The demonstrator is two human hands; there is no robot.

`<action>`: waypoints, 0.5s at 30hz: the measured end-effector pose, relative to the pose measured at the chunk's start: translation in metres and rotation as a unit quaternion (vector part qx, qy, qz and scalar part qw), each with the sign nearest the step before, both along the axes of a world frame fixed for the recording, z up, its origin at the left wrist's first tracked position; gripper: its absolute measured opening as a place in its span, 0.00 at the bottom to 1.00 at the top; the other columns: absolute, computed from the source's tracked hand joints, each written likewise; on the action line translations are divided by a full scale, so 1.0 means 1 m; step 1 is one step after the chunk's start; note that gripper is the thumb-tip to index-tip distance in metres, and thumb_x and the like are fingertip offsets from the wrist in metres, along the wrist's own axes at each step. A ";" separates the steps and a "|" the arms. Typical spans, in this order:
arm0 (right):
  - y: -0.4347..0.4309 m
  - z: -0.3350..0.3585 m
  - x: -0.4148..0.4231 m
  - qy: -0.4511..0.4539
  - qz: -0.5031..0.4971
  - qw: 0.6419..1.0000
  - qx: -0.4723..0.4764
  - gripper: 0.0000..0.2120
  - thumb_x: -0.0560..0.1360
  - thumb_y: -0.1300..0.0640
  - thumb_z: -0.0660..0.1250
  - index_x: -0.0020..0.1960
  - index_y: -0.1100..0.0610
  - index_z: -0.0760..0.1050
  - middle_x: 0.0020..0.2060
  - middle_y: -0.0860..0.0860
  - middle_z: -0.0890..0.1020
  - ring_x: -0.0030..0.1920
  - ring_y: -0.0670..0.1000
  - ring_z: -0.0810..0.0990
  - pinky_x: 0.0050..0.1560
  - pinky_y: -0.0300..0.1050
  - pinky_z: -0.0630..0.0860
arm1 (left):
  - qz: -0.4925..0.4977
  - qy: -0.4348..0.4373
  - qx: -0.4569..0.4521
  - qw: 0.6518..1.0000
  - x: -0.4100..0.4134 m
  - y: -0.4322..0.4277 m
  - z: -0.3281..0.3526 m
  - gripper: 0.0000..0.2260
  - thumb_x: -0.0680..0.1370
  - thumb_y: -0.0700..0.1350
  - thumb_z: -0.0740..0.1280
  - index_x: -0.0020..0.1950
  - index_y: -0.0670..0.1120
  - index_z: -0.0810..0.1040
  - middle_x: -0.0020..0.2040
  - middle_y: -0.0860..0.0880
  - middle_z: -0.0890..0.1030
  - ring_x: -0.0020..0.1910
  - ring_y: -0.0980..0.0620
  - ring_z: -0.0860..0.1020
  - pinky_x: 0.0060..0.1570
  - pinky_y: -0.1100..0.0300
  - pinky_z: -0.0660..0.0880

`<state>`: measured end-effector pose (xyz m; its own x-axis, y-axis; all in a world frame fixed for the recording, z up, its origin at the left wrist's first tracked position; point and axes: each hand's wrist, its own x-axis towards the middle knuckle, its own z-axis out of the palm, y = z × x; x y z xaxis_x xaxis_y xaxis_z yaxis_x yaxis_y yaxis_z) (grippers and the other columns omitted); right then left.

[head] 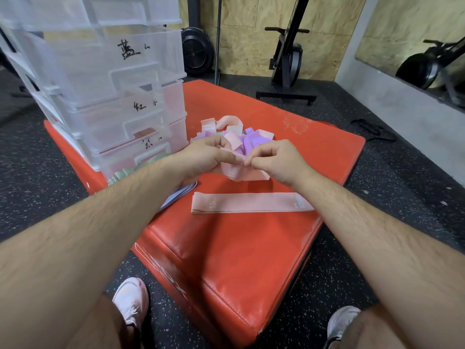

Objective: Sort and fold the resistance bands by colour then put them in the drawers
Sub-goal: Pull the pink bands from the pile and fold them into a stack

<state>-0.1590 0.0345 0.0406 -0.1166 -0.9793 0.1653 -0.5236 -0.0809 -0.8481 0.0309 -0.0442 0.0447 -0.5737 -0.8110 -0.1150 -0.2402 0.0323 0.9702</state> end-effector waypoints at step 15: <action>-0.009 -0.010 -0.005 0.012 0.052 0.996 0.067 0.08 0.75 0.62 0.75 0.52 0.60 0.78 0.41 0.51 0.83 0.37 0.46 0.82 0.42 0.38 0.79 | 0.086 0.018 -0.031 0.996 0.011 -0.003 0.007 0.06 0.70 0.36 0.77 0.45 0.41 0.84 0.40 0.38 0.83 0.38 0.44 0.79 0.50 0.36 0.78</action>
<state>-0.1644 0.0256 0.0309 -0.0110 -0.9994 0.0334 -0.5385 -0.0222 -0.8423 0.0417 -0.0475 0.0512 -0.4277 -0.9028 -0.0444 -0.2130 0.0530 0.9756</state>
